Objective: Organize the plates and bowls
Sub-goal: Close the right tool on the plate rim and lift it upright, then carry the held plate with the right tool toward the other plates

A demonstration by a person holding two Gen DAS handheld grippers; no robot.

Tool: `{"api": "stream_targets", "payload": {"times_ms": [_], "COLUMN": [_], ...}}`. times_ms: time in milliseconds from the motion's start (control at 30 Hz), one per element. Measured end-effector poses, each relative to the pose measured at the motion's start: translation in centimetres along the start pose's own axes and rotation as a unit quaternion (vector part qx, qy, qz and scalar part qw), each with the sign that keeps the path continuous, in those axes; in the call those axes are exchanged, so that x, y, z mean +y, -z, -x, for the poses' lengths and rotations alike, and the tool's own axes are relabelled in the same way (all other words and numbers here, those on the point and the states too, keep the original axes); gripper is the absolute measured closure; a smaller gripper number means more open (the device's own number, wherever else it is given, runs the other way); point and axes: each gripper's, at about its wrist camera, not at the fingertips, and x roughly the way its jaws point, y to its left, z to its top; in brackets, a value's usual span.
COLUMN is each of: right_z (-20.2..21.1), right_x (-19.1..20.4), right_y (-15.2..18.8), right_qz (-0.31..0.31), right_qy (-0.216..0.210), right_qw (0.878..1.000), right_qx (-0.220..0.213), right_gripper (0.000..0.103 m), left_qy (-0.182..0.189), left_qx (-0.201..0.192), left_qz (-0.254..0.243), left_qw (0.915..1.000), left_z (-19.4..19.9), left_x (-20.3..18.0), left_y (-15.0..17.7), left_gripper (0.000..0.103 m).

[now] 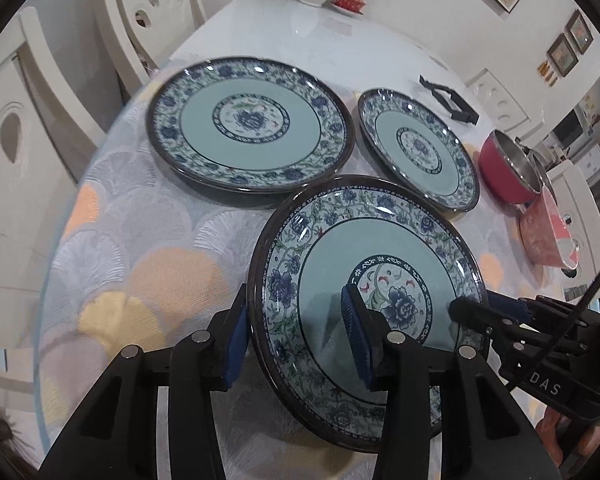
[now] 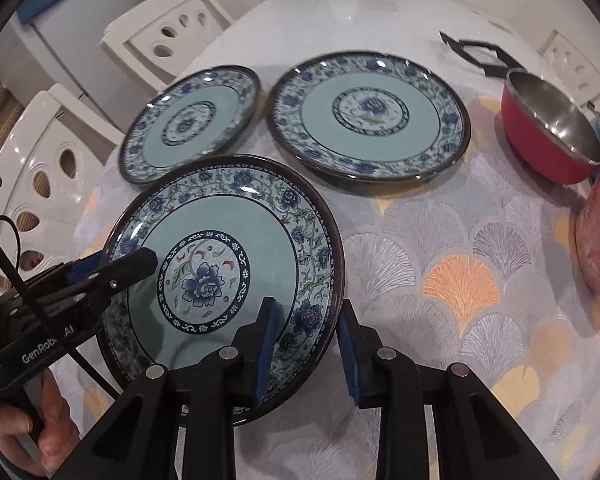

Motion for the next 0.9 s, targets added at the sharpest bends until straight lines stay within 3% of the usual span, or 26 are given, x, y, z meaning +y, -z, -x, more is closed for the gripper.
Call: {"api": "stream_targets", "payload": {"times_ms": [300, 533, 900], "right_z": [4.4, 6.5, 5.1], "right_x": [3.8, 7.3, 7.4], "right_y": [1.6, 4.9, 8.5], "right_qz": [0.044, 0.087, 0.105], "right_qy": [-0.012, -0.035, -0.037], "right_qw": [0.998, 0.995, 0.994], "right_qx": [-0.037, -0.043, -0.001], "right_gripper": [0.074, 0.074, 0.074], "left_qy": [-0.015, -0.040, -0.054], "left_qx": [-0.052, -0.085, -0.063], "left_qz": [0.014, 0.038, 0.054], "left_qw": [0.9984, 0.9949, 0.9951], "left_z": [5.9, 10.0, 10.2], "left_x": [1.0, 2.4, 2.4], "left_y": [1.4, 4.0, 8.9], "left_gripper": [0.062, 0.062, 0.062]}}
